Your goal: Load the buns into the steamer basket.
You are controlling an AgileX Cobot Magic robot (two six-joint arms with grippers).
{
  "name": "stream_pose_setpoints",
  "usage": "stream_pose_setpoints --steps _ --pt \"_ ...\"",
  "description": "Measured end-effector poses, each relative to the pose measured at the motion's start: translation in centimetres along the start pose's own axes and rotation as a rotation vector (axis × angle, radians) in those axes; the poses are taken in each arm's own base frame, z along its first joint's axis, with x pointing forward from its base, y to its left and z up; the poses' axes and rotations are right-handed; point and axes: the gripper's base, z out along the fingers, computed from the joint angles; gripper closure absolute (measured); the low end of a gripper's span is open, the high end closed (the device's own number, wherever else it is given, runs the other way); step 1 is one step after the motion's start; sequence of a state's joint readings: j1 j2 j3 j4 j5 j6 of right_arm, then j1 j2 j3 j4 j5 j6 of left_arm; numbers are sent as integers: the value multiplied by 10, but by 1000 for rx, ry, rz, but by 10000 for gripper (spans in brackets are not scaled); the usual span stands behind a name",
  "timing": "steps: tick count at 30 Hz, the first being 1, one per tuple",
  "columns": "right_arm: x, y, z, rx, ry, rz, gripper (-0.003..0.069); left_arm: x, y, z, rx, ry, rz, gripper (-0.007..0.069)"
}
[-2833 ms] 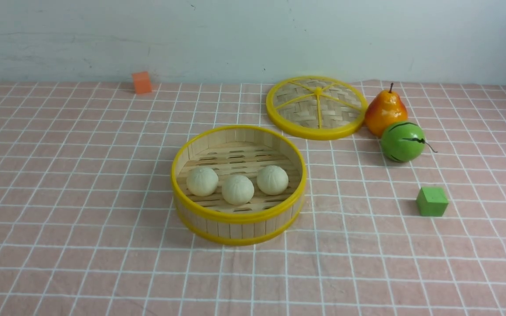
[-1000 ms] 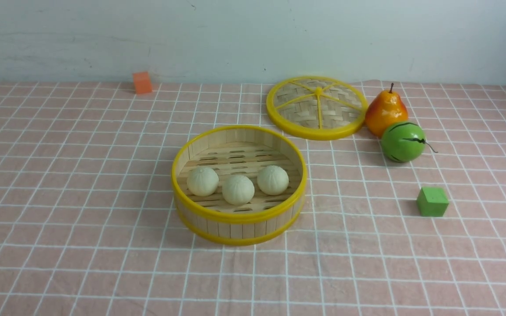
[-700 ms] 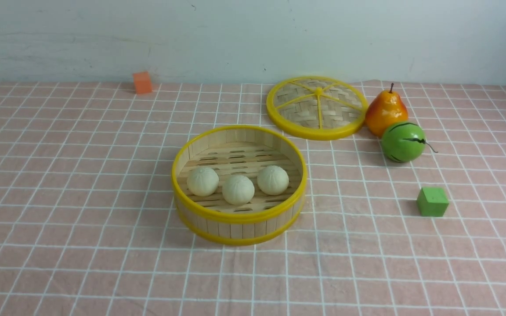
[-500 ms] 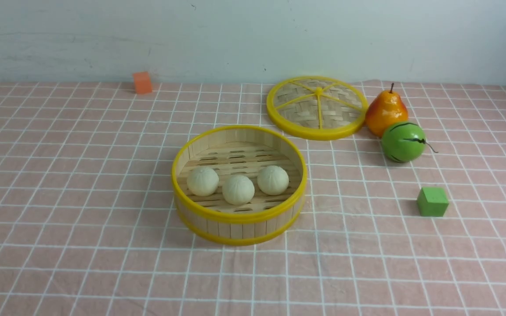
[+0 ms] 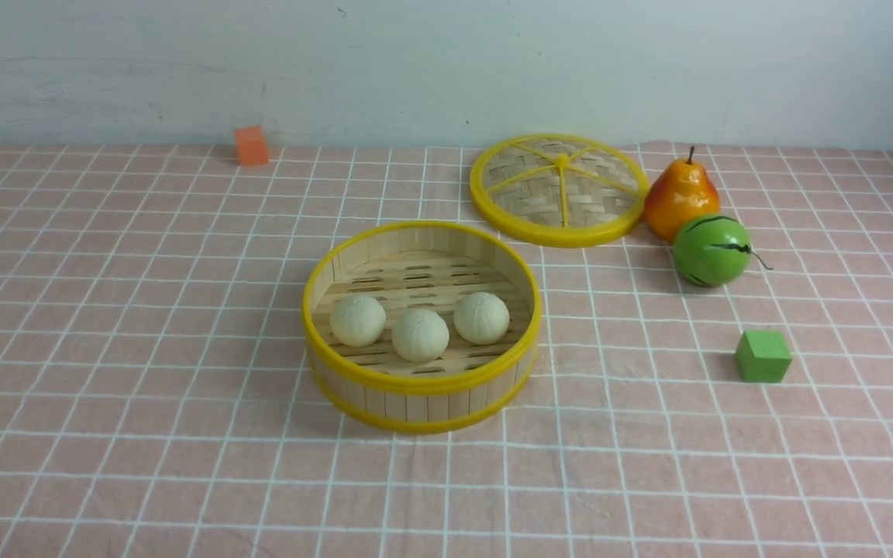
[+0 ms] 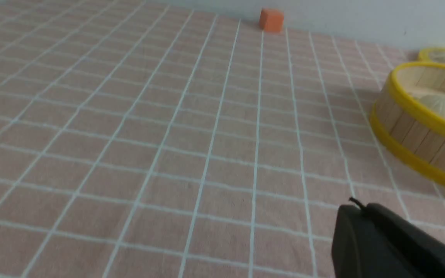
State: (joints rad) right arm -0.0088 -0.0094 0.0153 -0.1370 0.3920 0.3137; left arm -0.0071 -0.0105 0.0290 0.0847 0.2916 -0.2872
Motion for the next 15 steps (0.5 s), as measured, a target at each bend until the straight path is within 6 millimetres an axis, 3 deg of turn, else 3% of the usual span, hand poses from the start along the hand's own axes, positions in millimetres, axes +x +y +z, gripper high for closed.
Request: stream_pose_setpoints --steps 4,15 --pt "0 0 0 0 0 0 617 7 2 0 -21 79 -5 638" --pt "0 0 0 0 0 0 611 8 2 0 -21 84 -8 638"
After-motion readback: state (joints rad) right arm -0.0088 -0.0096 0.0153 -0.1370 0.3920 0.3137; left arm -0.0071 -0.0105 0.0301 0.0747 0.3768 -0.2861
